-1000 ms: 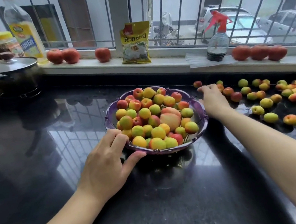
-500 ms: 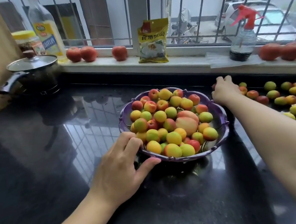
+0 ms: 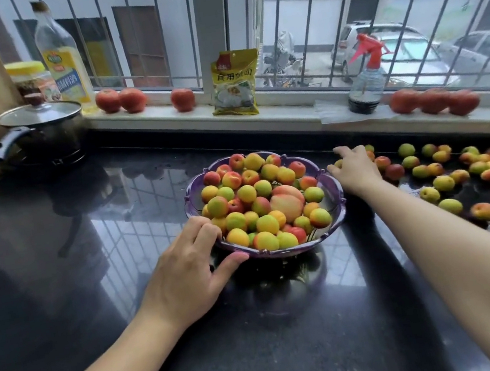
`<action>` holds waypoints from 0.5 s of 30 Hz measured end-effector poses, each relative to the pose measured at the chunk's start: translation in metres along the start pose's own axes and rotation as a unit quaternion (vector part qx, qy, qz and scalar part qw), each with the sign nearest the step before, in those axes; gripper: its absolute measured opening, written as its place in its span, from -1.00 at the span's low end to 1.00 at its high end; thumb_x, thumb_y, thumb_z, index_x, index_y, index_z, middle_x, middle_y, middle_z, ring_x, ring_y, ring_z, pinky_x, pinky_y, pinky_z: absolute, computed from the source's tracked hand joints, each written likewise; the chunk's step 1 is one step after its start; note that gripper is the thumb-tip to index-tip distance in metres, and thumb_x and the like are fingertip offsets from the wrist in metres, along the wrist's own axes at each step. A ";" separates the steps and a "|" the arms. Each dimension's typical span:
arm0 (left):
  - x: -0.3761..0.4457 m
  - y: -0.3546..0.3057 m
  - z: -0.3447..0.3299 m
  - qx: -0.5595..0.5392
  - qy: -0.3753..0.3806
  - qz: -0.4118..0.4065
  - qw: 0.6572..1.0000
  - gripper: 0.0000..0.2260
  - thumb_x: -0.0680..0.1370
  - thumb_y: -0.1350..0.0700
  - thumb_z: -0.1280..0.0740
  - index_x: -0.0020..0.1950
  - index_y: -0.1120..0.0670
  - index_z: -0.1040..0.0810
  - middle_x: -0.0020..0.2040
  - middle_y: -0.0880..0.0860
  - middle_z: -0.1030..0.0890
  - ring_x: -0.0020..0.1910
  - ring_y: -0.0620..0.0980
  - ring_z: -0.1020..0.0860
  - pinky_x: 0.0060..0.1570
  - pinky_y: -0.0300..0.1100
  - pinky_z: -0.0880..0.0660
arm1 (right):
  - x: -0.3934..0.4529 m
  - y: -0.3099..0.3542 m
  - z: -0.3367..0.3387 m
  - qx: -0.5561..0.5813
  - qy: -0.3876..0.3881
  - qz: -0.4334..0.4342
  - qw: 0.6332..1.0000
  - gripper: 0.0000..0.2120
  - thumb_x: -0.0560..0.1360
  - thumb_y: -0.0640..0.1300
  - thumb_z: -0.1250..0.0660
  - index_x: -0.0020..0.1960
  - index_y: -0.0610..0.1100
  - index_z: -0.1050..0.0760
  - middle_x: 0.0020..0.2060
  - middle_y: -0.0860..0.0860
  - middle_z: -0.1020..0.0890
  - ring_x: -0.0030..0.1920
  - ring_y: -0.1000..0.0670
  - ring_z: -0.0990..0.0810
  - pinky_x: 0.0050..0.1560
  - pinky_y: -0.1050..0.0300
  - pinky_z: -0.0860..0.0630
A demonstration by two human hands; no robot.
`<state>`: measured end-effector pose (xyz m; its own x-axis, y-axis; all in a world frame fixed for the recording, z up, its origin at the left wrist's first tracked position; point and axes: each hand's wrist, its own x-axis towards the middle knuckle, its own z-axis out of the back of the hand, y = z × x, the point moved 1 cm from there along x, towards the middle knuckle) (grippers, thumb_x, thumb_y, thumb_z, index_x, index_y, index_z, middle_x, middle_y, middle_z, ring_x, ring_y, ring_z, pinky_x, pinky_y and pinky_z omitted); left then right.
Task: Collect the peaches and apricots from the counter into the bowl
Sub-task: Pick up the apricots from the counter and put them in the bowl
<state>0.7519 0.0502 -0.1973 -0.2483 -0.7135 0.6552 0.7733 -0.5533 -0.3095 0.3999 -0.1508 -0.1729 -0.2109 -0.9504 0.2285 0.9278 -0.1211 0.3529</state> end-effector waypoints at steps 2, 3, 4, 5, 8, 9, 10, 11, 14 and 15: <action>0.001 0.000 0.001 -0.003 0.003 0.001 1.000 -0.56 0.62 -0.32 -0.22 0.05 0.08 -0.49 0.06 -0.03 -0.49 -0.12 -0.05 -0.53 -0.24 -0.10 -0.62 | 0.002 -0.002 -0.004 -0.024 0.037 0.023 0.999 -0.60 0.61 0.03 -0.31 0.41 -0.04 -0.49 0.36 -0.15 -0.40 0.26 -0.24 -0.51 0.16 -0.02 -0.48; 0.002 -0.001 0.001 -0.005 0.005 0.003 1.000 -0.56 0.62 -0.31 -0.23 0.04 0.08 -0.49 0.06 -0.03 -0.49 -0.12 -0.05 -0.52 -0.23 -0.10 -0.62 | 0.002 -0.001 -0.004 -0.034 0.036 0.036 0.998 -0.68 0.60 -0.04 -0.33 0.34 -0.06 -0.56 0.32 -0.15 -0.46 0.22 -0.22 -0.54 0.10 0.03 -0.48; 0.002 -0.001 0.002 -0.006 0.006 0.004 1.000 -0.56 0.62 -0.31 -0.23 0.04 0.08 -0.49 0.05 -0.03 -0.49 -0.12 -0.05 -0.52 -0.23 -0.11 -0.62 | 0.001 0.001 -0.003 -0.025 0.017 0.044 0.999 -0.74 0.59 -0.13 -0.34 0.27 -0.09 -0.60 0.28 -0.15 -0.52 0.18 -0.20 -0.57 0.07 0.08 -0.47; 0.001 -0.001 0.002 -0.006 0.008 0.005 1.000 -0.57 0.61 -0.31 -0.23 0.04 0.08 -0.49 0.05 -0.03 -0.49 -0.12 -0.05 -0.52 -0.23 -0.12 -0.61 | 0.001 0.004 0.001 0.010 -0.017 0.040 0.999 -0.75 0.58 -0.21 -0.33 0.24 -0.12 -0.61 0.23 -0.15 -0.58 0.14 -0.19 -0.60 0.07 0.11 -0.49; 0.001 0.000 0.002 -0.009 0.009 0.002 1.000 -0.55 0.62 -0.34 -0.20 0.04 0.07 -0.48 0.06 -0.05 -0.48 -0.12 -0.07 -0.51 -0.23 -0.17 -0.59 | -0.011 0.016 0.034 0.269 -0.095 -0.023 0.958 -0.77 0.60 -0.16 -0.33 0.25 -0.12 -0.56 0.09 -0.13 -0.67 -0.18 -0.09 -0.67 -0.20 0.15 -0.58; 0.001 0.000 0.002 -0.009 0.008 0.000 1.000 -0.53 0.63 -0.35 -0.18 0.04 0.07 -0.48 0.06 -0.05 -0.47 -0.13 -0.08 -0.50 -0.24 -0.18 -0.58 | -0.020 0.021 0.048 0.357 -0.100 -0.026 0.928 -0.77 0.60 -0.07 -0.34 0.24 -0.10 -0.55 0.05 -0.10 -0.68 -0.26 -0.02 -0.63 -0.32 0.20 -0.52; 0.001 0.000 0.002 -0.010 0.006 -0.001 1.000 -0.52 0.63 -0.36 -0.16 0.04 0.07 -0.48 0.06 -0.05 -0.47 -0.13 -0.07 -0.50 -0.24 -0.18 -0.57 | -0.033 0.027 0.062 0.400 -0.091 -0.010 0.912 -0.76 0.60 0.02 -0.33 0.21 -0.07 -0.56 0.03 -0.07 -0.69 -0.28 0.02 -0.59 -0.35 0.24 -0.48; 0.002 0.000 0.002 -0.011 0.005 -0.001 1.000 -0.51 0.63 -0.37 -0.15 0.04 0.07 -0.48 0.06 -0.05 -0.47 -0.14 -0.07 -0.50 -0.25 -0.17 -0.57 | -0.049 0.034 0.074 0.408 -0.067 0.026 0.910 -0.74 0.59 0.09 -0.33 0.17 -0.04 -0.58 0.00 -0.03 -0.70 -0.26 0.05 -0.58 -0.33 0.26 -0.47; 0.001 -0.001 0.001 -0.011 0.004 0.003 1.000 -0.51 0.63 -0.35 -0.17 0.04 0.09 -0.48 0.06 -0.03 -0.48 -0.13 -0.03 -0.51 -0.25 -0.08 -0.60 | -0.106 0.049 0.090 0.332 0.051 0.156 0.929 -0.82 0.55 0.08 -0.39 0.09 0.03 -0.62 -0.09 0.10 -0.72 -0.13 0.19 -0.67 -0.19 0.34 -0.57; 0.001 -0.002 0.001 -0.011 0.005 0.003 1.000 -0.53 0.62 -0.33 -0.19 0.05 0.09 -0.49 0.06 -0.02 -0.48 -0.13 -0.02 -0.52 -0.26 -0.05 -0.61 | -0.123 0.053 0.087 0.282 0.083 0.189 0.937 -0.85 0.54 0.04 -0.42 0.08 0.04 -0.63 -0.10 0.12 -0.72 -0.09 0.20 -0.67 -0.12 0.34 -0.58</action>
<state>0.7511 0.0509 -0.1953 -0.2491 -0.7206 0.6471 0.7622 -0.5581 -0.3280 0.4479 -0.0156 -0.1031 0.1943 -0.9322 0.3054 0.6061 0.3588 0.7099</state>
